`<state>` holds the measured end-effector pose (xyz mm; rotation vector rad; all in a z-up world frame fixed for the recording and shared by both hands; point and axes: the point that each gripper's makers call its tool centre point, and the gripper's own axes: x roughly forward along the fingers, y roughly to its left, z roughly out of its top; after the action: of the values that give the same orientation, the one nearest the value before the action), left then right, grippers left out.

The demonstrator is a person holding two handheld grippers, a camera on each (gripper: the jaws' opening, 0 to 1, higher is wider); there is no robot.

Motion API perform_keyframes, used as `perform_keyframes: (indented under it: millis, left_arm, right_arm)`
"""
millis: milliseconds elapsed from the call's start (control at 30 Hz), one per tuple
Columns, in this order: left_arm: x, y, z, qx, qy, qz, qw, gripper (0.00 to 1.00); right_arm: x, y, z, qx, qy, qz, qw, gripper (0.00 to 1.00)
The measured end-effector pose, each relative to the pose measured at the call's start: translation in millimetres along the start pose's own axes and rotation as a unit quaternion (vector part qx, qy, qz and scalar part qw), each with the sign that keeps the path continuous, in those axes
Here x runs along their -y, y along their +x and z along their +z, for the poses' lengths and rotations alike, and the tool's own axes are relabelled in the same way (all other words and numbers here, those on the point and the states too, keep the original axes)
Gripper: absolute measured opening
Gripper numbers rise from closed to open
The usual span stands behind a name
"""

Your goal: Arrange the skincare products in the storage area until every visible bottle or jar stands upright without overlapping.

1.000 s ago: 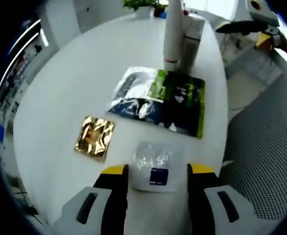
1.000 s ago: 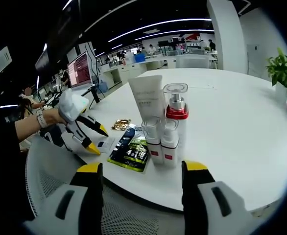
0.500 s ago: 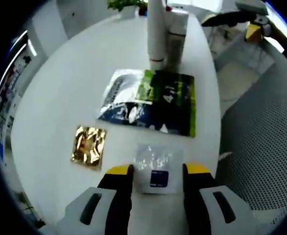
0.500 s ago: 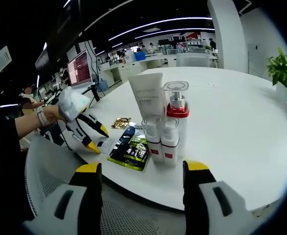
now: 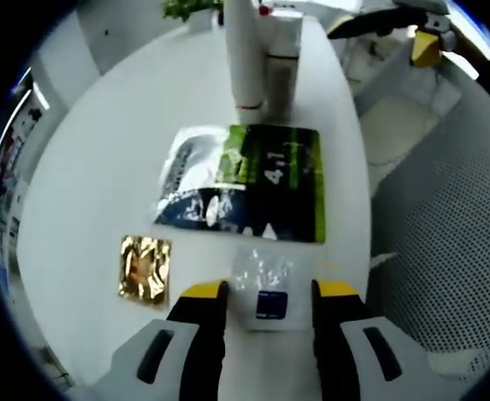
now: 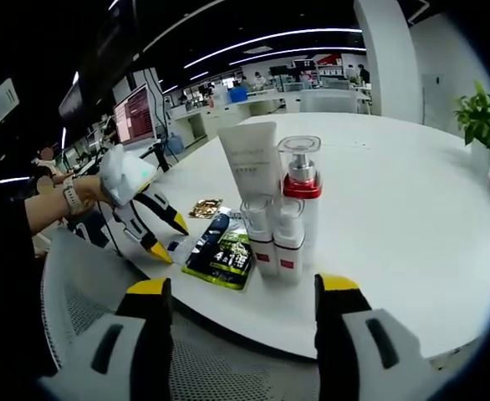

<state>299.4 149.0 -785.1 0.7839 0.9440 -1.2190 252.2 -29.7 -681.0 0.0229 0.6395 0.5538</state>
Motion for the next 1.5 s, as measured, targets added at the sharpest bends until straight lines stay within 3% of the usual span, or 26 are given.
perform_keyframes:
  millis: [500,633,700,900,1100,1500]
  left_arm:
    - [2.2,1.5,4.7,0.008,-0.001,0.000,1.0000,0.39]
    - [-0.1,1.9,5.8,0.020,-0.019,0.003,0.9996,0.49]
    - [-5.7,1.2,3.8,0.018,-0.022,0.018,0.9994,0.55]
    - [-18.5,-11.3,11.8,0.043,-0.033,0.024,0.9982,0.54]
    - [-37.7,-16.4,12.5,0.044,-0.039,0.047,0.9972,0.60]
    - [-76.7,-25.2,15.5,0.060,-0.050,0.079,0.9938,0.60]
  right_arm:
    - [1.4,0.2,0.0,0.000,0.000,-0.003,1.0000,0.71]
    - [1.5,0.1,0.3,0.002,0.002,-0.003,1.0000,0.71]
    - [2.2,-0.1,0.7,0.003,0.001,-0.005,1.0000,0.72]
    - [2.9,-0.6,1.4,0.007,0.004,-0.008,0.9999,0.72]
    - [4.1,-0.7,1.4,0.008,0.007,-0.010,0.9999,0.73]
    - [7.7,-1.3,2.5,0.013,0.009,-0.021,0.9997,0.74]
